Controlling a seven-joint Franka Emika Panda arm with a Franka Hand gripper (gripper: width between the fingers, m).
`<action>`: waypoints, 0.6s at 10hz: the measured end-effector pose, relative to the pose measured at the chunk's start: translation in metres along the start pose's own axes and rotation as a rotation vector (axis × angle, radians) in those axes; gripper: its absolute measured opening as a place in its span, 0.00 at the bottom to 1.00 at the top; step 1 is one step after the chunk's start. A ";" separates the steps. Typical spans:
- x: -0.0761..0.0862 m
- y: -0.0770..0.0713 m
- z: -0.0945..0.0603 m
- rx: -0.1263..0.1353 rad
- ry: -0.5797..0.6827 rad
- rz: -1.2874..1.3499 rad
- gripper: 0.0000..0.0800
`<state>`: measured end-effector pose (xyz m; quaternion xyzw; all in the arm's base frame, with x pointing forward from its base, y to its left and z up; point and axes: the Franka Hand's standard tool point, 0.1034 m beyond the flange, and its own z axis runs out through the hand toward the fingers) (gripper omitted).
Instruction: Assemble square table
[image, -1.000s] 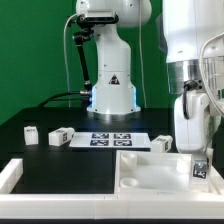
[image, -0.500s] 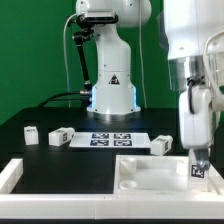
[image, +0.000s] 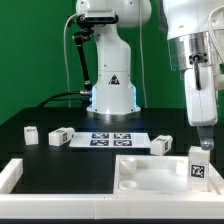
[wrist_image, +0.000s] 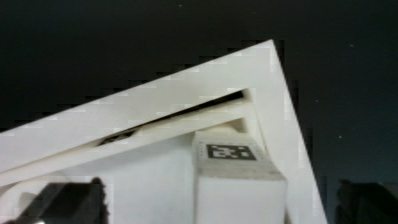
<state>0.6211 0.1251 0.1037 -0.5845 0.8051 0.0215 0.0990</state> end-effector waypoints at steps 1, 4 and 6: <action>0.000 0.000 0.001 -0.001 0.001 0.000 0.81; 0.001 0.001 0.002 -0.002 0.002 0.000 0.81; 0.001 0.001 0.002 -0.003 0.003 0.000 0.81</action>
Offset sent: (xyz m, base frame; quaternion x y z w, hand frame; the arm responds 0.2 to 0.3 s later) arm 0.0000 0.0000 0.0000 0.0000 0.0000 0.0000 1.0000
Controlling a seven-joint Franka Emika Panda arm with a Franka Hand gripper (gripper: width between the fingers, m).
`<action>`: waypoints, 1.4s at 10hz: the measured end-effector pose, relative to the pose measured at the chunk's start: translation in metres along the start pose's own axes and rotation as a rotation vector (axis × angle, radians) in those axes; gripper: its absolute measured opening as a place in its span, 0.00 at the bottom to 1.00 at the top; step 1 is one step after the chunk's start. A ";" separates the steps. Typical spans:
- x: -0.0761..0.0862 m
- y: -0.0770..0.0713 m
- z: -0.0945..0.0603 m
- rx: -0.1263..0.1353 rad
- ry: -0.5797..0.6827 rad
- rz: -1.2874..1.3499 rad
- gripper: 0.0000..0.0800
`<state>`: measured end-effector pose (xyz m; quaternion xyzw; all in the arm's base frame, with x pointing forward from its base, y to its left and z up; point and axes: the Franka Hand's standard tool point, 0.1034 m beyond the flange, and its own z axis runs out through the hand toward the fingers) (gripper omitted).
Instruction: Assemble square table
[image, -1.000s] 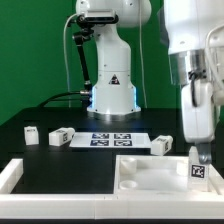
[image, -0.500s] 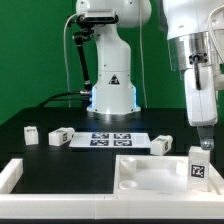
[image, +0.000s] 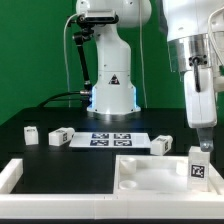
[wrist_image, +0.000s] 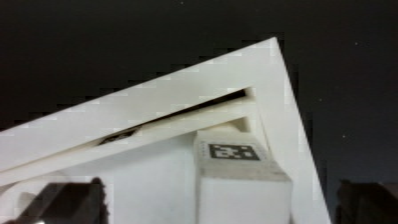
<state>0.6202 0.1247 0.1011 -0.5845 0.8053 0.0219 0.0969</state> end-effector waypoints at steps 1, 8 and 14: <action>0.000 0.000 0.000 0.000 0.000 0.000 0.81; 0.013 0.025 -0.015 -0.021 -0.012 -0.279 0.81; 0.046 0.073 0.008 0.007 -0.049 -0.043 0.81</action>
Offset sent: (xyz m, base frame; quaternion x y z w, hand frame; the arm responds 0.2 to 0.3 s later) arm -0.0464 -0.0081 0.0263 -0.0020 -0.0485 -0.1230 0.9912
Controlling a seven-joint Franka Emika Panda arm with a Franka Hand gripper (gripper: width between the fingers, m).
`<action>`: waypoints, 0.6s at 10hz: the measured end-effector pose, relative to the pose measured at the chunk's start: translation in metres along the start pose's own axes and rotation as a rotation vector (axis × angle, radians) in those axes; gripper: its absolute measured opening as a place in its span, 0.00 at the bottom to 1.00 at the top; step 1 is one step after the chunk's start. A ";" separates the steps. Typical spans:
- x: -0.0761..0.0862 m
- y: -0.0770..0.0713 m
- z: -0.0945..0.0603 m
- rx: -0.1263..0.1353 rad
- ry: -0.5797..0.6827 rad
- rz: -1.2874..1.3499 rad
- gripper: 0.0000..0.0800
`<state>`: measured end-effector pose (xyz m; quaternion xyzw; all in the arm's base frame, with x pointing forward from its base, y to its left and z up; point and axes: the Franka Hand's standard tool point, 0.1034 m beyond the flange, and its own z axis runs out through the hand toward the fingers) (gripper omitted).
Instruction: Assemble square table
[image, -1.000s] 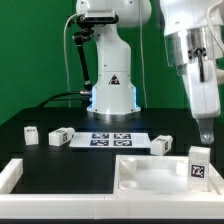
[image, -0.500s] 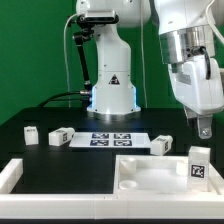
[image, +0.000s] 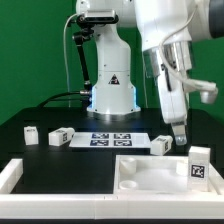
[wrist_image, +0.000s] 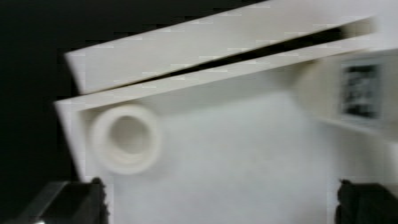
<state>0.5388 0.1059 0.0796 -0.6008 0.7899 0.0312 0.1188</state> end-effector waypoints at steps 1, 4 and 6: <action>-0.007 0.012 0.004 -0.076 0.011 0.096 0.81; -0.007 0.009 0.004 -0.068 0.007 0.081 0.81; 0.011 0.023 0.002 -0.094 -0.014 -0.271 0.81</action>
Offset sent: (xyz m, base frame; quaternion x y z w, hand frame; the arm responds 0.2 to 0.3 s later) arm 0.0000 0.0000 0.0000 0.0000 0.0000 0.0000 1.0000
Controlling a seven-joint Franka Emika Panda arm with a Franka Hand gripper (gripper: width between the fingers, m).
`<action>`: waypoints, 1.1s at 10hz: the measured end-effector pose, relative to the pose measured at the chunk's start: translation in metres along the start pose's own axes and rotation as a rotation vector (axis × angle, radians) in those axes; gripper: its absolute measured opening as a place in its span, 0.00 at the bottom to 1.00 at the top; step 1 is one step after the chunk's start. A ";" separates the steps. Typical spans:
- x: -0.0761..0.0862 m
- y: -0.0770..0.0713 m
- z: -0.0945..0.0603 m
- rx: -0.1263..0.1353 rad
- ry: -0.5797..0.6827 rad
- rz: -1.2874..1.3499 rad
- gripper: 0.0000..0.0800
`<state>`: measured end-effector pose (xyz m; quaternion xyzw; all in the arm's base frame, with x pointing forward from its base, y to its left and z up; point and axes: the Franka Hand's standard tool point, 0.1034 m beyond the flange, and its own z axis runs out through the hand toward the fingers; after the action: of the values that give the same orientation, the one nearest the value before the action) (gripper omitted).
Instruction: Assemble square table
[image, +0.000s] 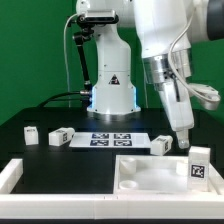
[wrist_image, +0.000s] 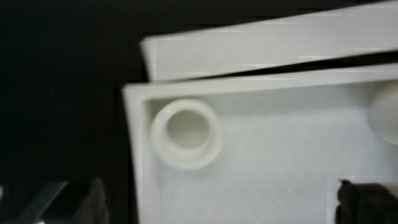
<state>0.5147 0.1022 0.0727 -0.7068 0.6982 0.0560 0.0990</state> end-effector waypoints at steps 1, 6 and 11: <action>0.006 0.020 -0.002 -0.036 -0.012 -0.166 0.81; 0.010 0.027 -0.002 -0.068 -0.016 -0.526 0.81; 0.020 0.084 0.024 -0.171 -0.017 -0.780 0.81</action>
Offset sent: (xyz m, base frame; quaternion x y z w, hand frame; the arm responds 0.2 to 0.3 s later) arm 0.0000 0.0000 0.0000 0.0000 0.0000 -0.1938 0.9810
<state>0.4322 0.0873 0.0400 -0.9241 0.3694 0.0780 0.0592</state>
